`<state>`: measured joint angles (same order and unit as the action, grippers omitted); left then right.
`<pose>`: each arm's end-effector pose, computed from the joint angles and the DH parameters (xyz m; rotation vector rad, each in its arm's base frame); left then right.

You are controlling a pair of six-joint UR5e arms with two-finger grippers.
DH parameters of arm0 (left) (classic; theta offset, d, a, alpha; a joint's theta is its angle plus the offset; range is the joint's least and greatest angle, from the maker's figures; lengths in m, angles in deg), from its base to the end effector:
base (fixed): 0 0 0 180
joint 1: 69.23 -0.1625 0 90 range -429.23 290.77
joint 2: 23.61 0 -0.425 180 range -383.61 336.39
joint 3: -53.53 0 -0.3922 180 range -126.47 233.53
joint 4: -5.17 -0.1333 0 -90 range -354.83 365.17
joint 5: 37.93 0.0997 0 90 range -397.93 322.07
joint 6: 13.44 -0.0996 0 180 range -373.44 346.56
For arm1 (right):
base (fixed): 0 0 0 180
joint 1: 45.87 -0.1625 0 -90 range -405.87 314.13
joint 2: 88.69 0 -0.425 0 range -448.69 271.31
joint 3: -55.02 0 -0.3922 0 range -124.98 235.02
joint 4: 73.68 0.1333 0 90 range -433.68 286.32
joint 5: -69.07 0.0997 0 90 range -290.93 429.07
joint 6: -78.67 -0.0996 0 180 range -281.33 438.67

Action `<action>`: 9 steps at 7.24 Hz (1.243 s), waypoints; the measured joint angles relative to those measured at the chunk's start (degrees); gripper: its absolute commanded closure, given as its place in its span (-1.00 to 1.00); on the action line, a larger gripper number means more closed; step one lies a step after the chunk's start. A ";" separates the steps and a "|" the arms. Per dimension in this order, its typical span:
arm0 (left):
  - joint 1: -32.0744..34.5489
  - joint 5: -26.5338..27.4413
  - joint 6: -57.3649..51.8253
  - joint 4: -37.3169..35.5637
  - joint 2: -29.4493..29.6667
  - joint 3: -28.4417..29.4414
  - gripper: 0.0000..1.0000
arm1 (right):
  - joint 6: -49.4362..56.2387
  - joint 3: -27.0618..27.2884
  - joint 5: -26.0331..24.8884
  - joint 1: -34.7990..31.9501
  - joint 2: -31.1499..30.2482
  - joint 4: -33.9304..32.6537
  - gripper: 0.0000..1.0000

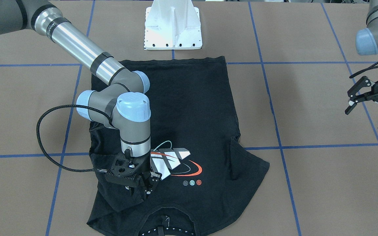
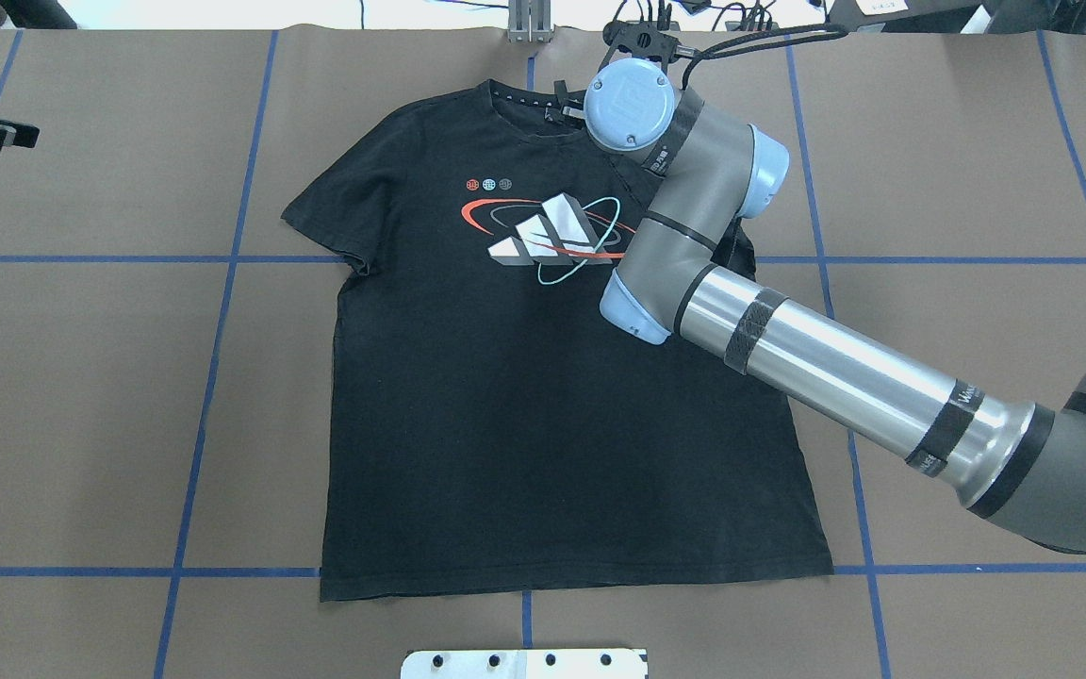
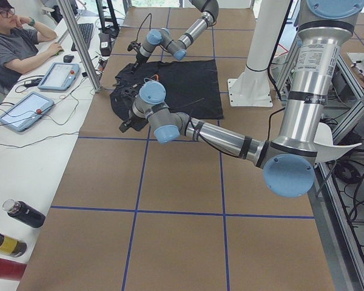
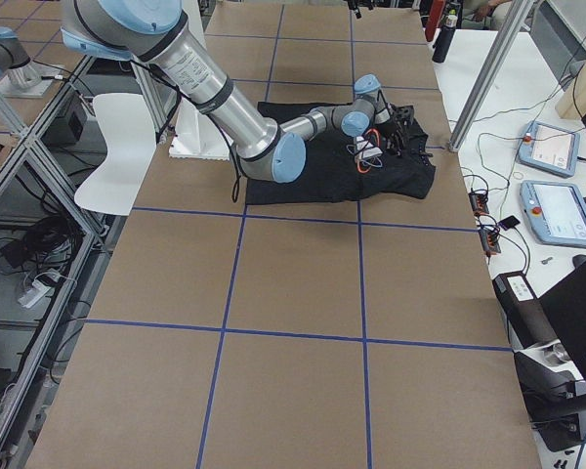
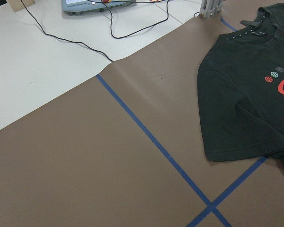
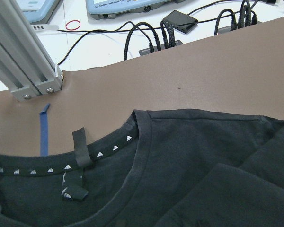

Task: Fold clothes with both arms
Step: 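Fold the sleeve nearest the right gripper inward onto the shirt body, then fold the sleeve nearest the left gripper inward while the right arm withdraws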

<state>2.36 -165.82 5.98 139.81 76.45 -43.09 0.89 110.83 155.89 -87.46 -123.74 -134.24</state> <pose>0.1105 -0.5605 0.4186 0.7802 0.8971 0.3379 -0.5472 -0.6713 0.2546 0.4477 -0.7663 0.5033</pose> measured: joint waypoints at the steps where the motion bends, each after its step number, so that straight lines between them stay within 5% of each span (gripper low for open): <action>1: -1.40 1.67 4.87 -0.01 2.37 1.83 -1.00 | 3.14 1.88 4.27 -1.73 -0.37 -2.35 -0.99; 3: -8.02 10.54 19.50 0.13 7.12 5.13 -1.00 | 13.99 13.22 13.10 -5.97 -6.05 -11.76 -1.00; 6: -18.54 24.26 36.91 0.20 11.36 8.97 -0.98 | 30.12 30.12 26.02 -15.29 -21.79 -14.82 -1.00; 9: -25.59 35.55 49.09 0.84 14.46 14.85 -0.73 | 49.62 35.61 38.65 -27.17 -34.21 -14.44 -1.00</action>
<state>-23.23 -130.28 55.07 140.65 90.91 -28.24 50.51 146.45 194.54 -114.63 -157.95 -148.68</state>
